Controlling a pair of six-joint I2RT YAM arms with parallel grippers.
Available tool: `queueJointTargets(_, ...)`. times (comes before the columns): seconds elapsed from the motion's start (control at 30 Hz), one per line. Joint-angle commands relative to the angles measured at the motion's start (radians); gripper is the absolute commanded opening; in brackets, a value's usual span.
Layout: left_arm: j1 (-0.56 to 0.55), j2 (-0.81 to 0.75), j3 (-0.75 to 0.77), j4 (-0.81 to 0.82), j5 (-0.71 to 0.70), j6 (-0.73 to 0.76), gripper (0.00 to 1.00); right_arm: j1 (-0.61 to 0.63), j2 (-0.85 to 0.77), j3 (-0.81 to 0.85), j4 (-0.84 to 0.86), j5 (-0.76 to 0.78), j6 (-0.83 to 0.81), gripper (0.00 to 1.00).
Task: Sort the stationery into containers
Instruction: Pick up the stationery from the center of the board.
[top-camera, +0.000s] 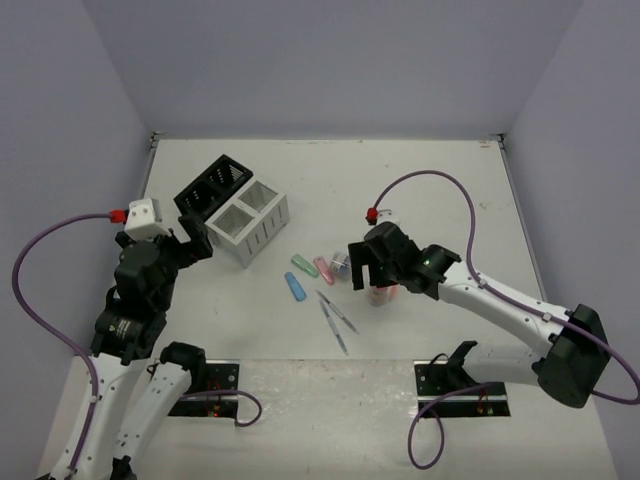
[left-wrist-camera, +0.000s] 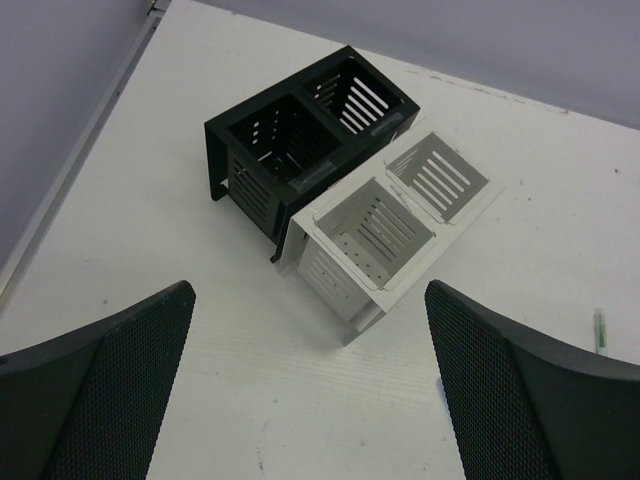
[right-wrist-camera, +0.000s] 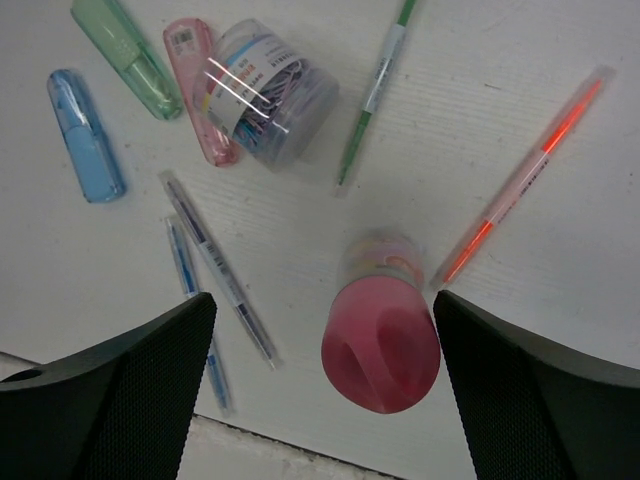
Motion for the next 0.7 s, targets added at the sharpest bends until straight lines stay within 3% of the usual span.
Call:
queueJointTargets(0.0,-0.003,-0.018,-0.007,0.038,0.009,0.006,1.00,0.009,0.020,-0.039,0.039,0.086,0.067,0.90)
queueJointTargets(0.23,-0.005,-0.014,-0.004,0.038,0.013,0.008,1.00,0.009,0.021,-0.078,0.067,0.089,0.074,0.55)
queueJointTargets(0.27,-0.005,-0.012,-0.002,0.037,0.011,0.009,1.00,0.010,0.012,-0.079,0.065,0.088,0.074,0.40)
queueJointTargets(0.4,-0.005,0.008,0.008,0.038,0.035,0.018,1.00,0.012,-0.028,-0.078,0.047,0.099,0.071,0.06)
queueJointTargets(0.47,-0.005,0.031,0.016,0.040,0.067,0.025,1.00,0.010,-0.061,-0.071,0.038,0.112,0.066,0.00)
queueJointTargets(0.67,-0.005,0.120,0.033,0.072,0.287,0.032,1.00,0.010,-0.114,-0.024,0.013,0.136,0.018,0.00)
